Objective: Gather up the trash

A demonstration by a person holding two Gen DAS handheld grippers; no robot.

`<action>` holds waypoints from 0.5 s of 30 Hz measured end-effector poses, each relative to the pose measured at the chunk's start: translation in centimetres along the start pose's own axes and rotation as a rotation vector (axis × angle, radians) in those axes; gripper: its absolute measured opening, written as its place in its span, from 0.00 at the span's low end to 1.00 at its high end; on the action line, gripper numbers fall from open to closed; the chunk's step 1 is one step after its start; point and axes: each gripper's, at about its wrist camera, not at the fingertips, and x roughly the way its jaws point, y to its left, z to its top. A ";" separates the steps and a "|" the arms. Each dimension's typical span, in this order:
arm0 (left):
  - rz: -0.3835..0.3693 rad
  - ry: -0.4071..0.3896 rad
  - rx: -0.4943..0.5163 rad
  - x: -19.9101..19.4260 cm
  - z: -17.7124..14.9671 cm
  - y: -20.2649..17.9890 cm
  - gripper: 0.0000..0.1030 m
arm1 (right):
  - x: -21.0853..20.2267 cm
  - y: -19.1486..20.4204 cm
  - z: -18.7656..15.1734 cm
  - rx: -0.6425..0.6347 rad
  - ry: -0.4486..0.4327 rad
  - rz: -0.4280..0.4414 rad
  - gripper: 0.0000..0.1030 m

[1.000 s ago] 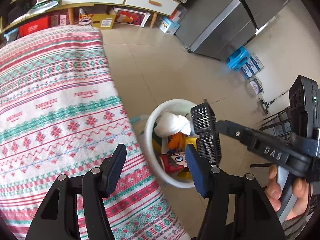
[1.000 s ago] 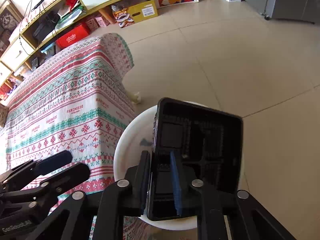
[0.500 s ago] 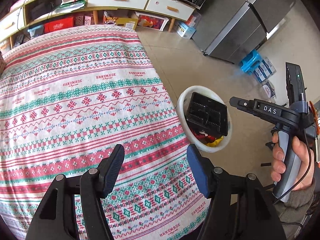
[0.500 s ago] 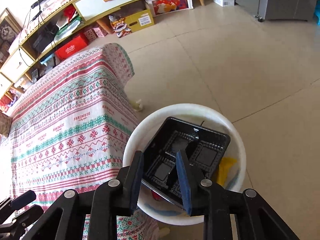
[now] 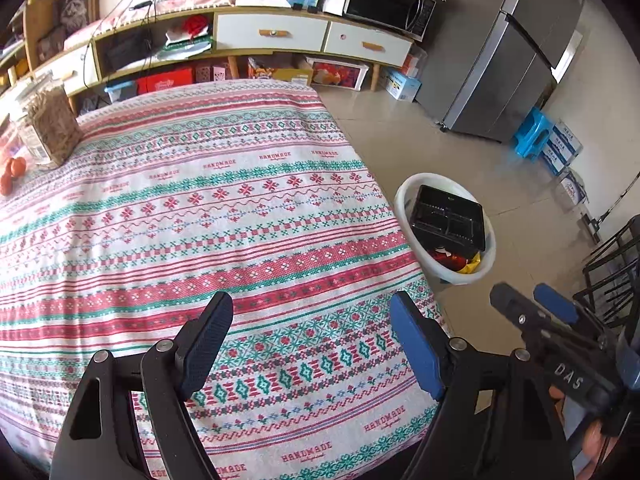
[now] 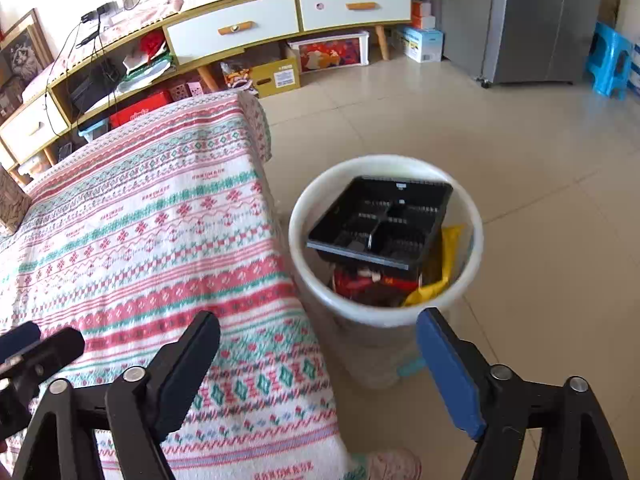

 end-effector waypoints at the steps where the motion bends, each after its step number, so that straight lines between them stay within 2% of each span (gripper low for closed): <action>1: 0.010 -0.005 0.005 -0.4 -0.3 0.1 0.80 | -0.2 0.2 -0.8 0.005 -0.001 -0.011 0.85; 4: 0.025 -0.017 0.014 -1.3 -1.4 0.5 0.80 | -0.9 0.8 -2.2 -0.002 -0.010 -0.021 0.85; 9: 0.040 -0.064 0.022 -3.1 -2.1 1.1 0.81 | -3.2 1.4 -3.4 -0.014 -0.109 -0.084 0.92; 15: -0.067 -0.131 0.079 -4.7 -1.8 -0.3 0.88 | -4.9 2.3 -4.7 -0.045 -0.170 -0.103 0.93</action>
